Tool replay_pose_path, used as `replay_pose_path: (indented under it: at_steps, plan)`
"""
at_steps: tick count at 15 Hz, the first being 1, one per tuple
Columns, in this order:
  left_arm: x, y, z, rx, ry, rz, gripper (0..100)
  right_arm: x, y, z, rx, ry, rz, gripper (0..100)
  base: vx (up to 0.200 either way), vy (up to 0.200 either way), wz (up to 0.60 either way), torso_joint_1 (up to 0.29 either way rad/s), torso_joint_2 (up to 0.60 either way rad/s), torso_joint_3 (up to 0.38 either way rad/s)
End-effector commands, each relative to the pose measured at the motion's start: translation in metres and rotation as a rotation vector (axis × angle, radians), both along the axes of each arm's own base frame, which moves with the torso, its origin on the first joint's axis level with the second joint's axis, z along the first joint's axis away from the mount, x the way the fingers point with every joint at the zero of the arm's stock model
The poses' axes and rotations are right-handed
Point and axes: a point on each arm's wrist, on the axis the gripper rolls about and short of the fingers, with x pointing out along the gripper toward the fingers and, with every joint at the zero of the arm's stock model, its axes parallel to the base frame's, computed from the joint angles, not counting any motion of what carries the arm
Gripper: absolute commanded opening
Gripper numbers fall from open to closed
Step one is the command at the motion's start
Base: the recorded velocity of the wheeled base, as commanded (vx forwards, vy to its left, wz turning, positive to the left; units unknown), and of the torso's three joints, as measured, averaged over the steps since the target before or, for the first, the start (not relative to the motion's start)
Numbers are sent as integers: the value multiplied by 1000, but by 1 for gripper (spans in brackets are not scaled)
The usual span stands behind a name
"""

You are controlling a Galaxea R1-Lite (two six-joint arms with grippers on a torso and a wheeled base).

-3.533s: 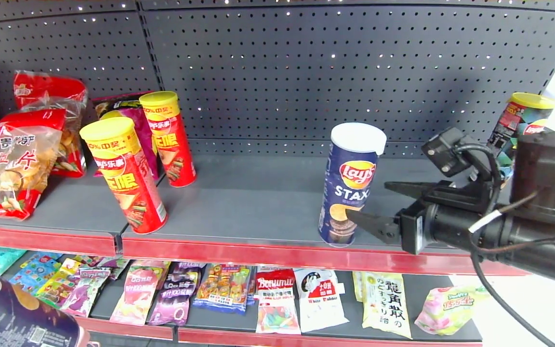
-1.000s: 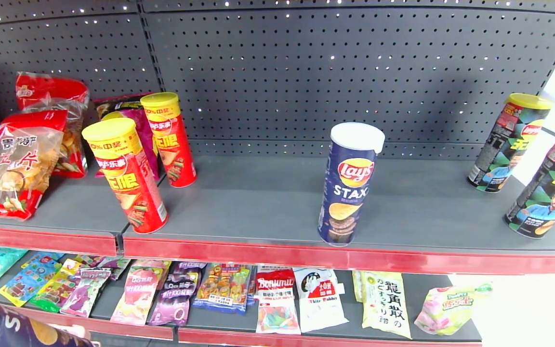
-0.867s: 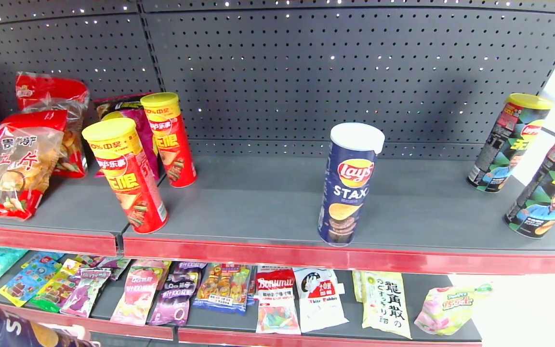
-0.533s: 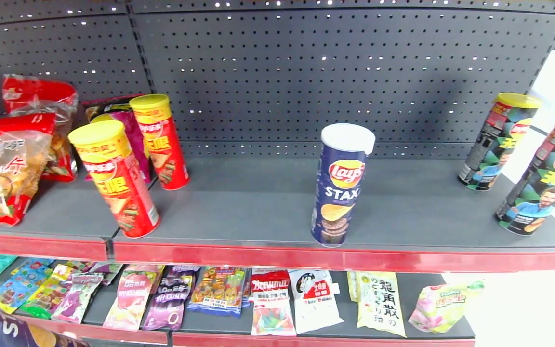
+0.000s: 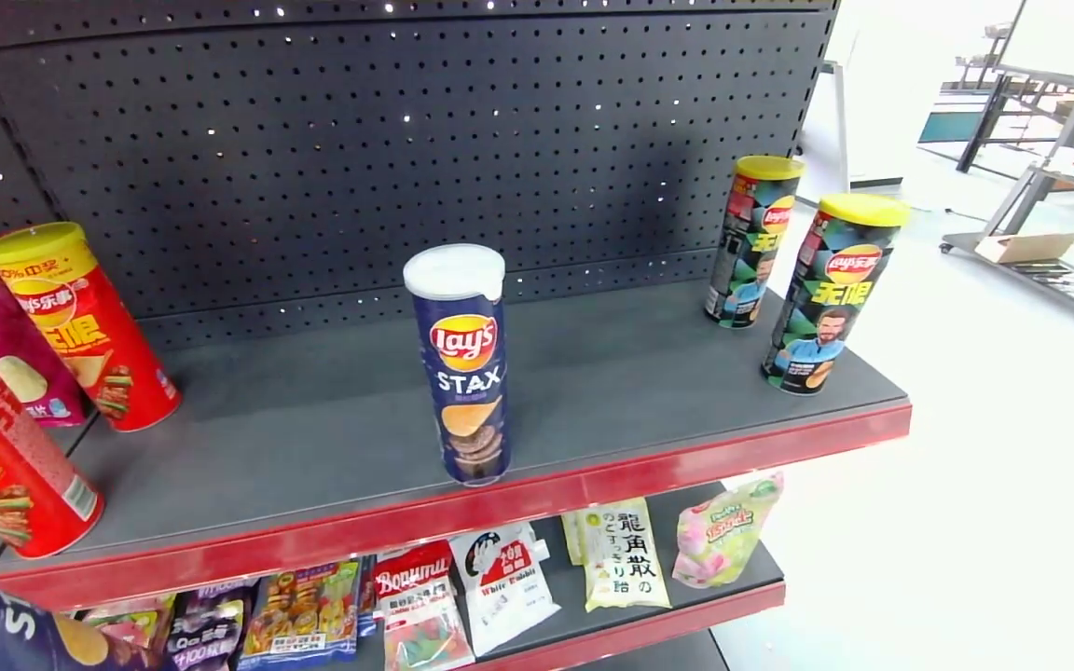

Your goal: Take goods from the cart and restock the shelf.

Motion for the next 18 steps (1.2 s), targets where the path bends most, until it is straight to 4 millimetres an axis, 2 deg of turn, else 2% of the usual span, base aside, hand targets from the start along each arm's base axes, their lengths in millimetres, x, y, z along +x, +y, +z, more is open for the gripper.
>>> replay_pose_path:
  at_steps: [1, 5, 7, 11, 13, 15, 16, 18]
  plan:
    - [16, 1, 10, -4, 64, 0, 0, 0, 0, 0, -1, -1, 1, 100, 0, 0, 0, 0, 0, 0]
    - [84, 6, 59, -3, 44, -9, 0, 0, 0, 0, -1, -1, 1, 100, 0, 0, 0, 0, 0, 0]
    - [120, 9, 72, -3, 78, -8, 0, 0, 0, 0, -1, 0, 1, 100, 0, 0, 0, 0, 0, 0]
    - [170, 11, 81, -5, 121, -22, 0, 0, 0, 0, -1, -1, 1, 100, 0, 0, 0, 0, 0, 0]
    - [199, 4, 82, -2, 107, -66, 0, 0, 0, 0, -1, -1, 1, 100, 0, 0, 0, 0, 0, 0]
    - [224, -5, 75, 3, 109, -103, 0, 0, 0, 0, -1, -1, 1, 100, 0, 0, 0, 0, 0, 0]
    - [247, -14, 70, 11, 116, -99, 0, 0, 0, 0, -1, -1, 1, 100, 0, 0, 0, 0, 0, 0]
    - [281, -32, 75, -1, 114, -111, 0, 0, 0, 0, -1, -1, 1, 100, 0, 0, 0, 0, 0, 0]
